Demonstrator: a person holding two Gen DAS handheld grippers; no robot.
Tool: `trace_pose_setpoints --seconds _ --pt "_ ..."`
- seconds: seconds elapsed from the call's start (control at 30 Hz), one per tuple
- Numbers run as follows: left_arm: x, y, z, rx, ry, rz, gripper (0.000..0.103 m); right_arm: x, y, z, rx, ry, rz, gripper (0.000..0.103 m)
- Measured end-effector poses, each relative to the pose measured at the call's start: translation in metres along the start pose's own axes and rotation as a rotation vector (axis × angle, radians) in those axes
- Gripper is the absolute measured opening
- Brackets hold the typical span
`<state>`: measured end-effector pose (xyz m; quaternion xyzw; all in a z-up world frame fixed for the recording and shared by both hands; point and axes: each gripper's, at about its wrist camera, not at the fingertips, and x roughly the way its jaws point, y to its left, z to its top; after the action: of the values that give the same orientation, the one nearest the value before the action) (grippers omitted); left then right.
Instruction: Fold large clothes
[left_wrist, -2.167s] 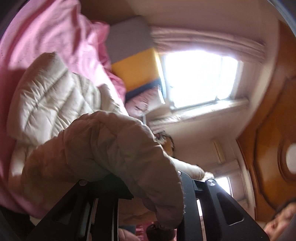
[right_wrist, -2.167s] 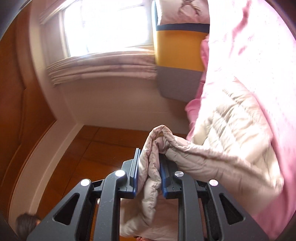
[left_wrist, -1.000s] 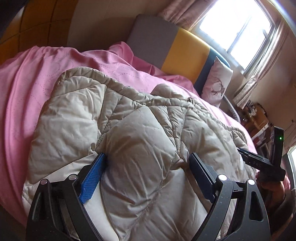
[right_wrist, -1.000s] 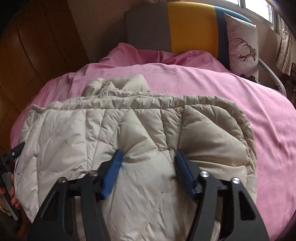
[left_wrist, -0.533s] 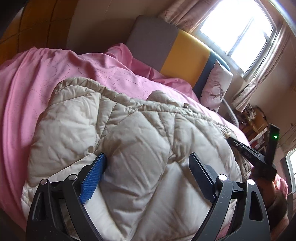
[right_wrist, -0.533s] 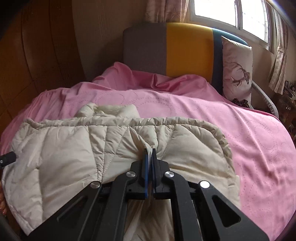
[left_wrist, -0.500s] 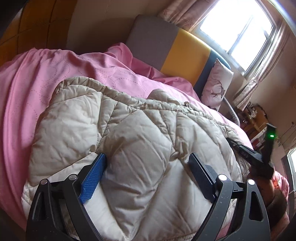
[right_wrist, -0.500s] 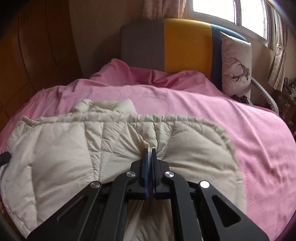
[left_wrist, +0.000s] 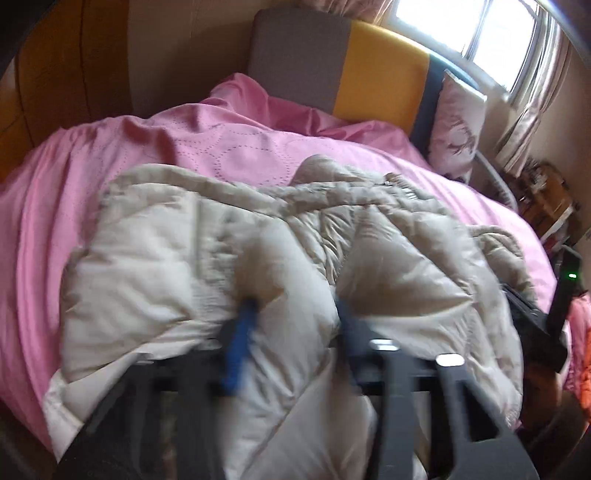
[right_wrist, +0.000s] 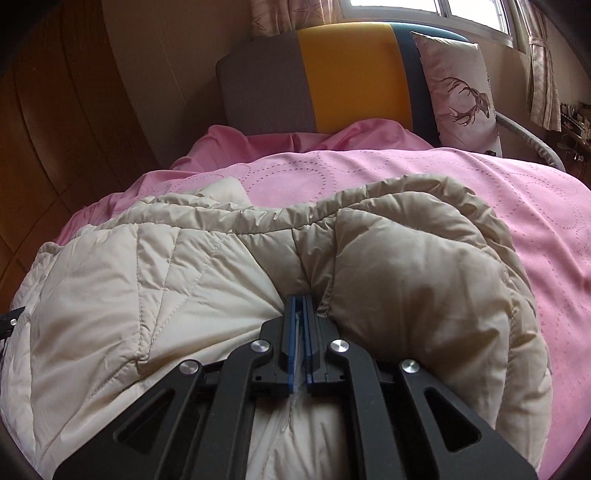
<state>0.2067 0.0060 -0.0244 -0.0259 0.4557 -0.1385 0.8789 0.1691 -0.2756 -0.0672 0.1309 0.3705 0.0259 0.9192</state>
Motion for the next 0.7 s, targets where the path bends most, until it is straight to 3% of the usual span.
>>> trace_pose_setpoints --seconds 0.1,0.2,0.27,0.33,0.4,0.43,0.5,0.7 --pt "-0.003 -0.003 0.017 0.015 -0.006 -0.020 0.007 -0.001 -0.004 0.000 0.023 -0.002 0.018 0.007" --pt "-0.014 -0.002 0.031 0.014 -0.076 -0.007 0.006 -0.001 -0.005 -0.001 0.036 -0.007 0.017 0.008" --pt "-0.005 0.004 0.032 -0.009 -0.069 0.011 0.006 -0.001 -0.004 -0.001 0.035 -0.007 0.015 0.008" --pt "0.017 0.010 0.023 0.003 -0.040 0.049 0.014 0.000 -0.003 -0.002 0.033 -0.006 0.014 0.008" --pt "0.036 0.013 0.010 0.043 -0.047 0.095 0.050 0.000 -0.003 -0.002 0.034 -0.004 0.016 0.009" --pt "0.040 0.014 0.004 0.064 -0.067 0.116 0.056 0.000 -0.003 -0.002 0.036 -0.005 0.020 0.009" --pt "0.040 0.020 -0.005 0.056 -0.098 0.102 0.058 0.000 -0.004 -0.003 0.038 -0.007 0.028 0.009" --pt "0.013 0.028 -0.026 0.047 -0.093 0.054 0.059 -0.006 -0.002 -0.006 0.018 -0.027 0.044 0.014"
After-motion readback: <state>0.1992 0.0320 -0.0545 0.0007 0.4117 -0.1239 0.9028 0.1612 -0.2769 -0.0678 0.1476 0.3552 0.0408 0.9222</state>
